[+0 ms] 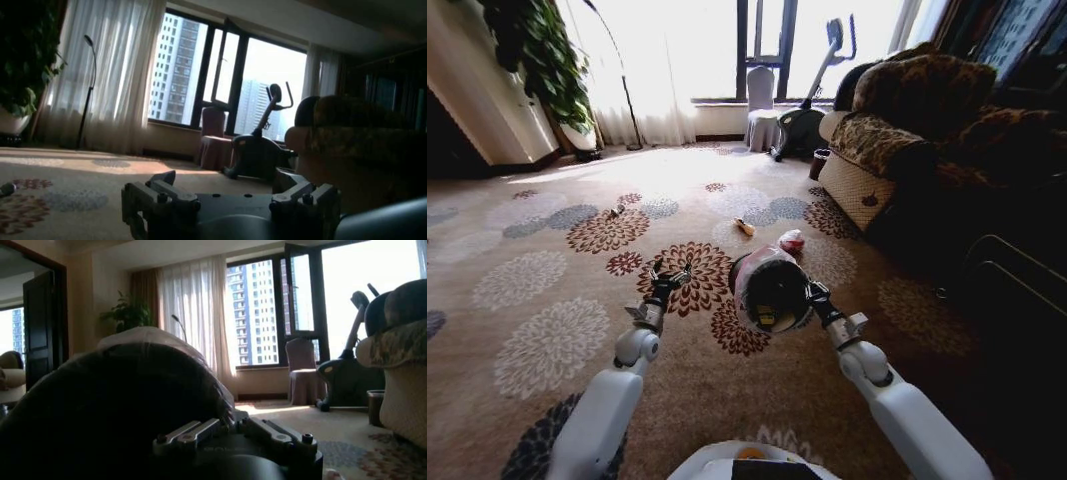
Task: Pick up the trash from the ground and place it into the trash bin.
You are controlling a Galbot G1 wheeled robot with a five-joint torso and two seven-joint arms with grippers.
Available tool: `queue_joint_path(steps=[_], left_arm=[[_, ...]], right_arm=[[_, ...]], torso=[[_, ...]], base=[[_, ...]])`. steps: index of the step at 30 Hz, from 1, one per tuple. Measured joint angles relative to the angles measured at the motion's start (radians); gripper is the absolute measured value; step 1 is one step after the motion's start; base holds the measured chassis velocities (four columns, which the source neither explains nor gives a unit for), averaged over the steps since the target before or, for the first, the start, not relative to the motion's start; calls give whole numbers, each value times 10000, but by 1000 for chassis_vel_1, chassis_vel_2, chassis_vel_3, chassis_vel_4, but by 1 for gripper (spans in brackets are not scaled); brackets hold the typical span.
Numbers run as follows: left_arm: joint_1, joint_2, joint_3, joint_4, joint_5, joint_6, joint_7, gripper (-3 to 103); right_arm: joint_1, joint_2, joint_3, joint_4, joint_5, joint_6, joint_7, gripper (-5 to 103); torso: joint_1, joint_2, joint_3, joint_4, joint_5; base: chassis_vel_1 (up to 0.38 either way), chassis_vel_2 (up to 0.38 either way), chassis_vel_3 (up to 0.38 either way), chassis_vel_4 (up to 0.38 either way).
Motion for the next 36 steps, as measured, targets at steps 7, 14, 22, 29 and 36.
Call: queue_joint_path(steps=[7,14,22,29,36], left_arm=[[-120,-76,224,49,-34,224,-16,100],[-217,-143,319,282,-17,264,-24,100],[-52,-164,309,374,-8,223,28,100],[-145,-119,363,552,-67,274,8,100],[-424,-51,471,1139,-68,281,74,100]], right_arm=[[-198,52,46,112,34,39,1,0],[-389,70,100,169,7,57,-9,0],[-525,149,114,222,-145,136,-4,0],[-639,196,96,199,-346,198,2,0],[-714,161,152,317,-467,293,-4,0]], torso=[[-1,-1,0,1,5],[-1,-1,0,8,9],[-2,0,-1,0,12],[4,-1,4,-4,15],[0,-1,0,5,7]], base=[[-113,-104,82,83],[-16,32,52,0],[-273,-46,249,39],[-309,74,291,-69],[-42,69,30,-66]])
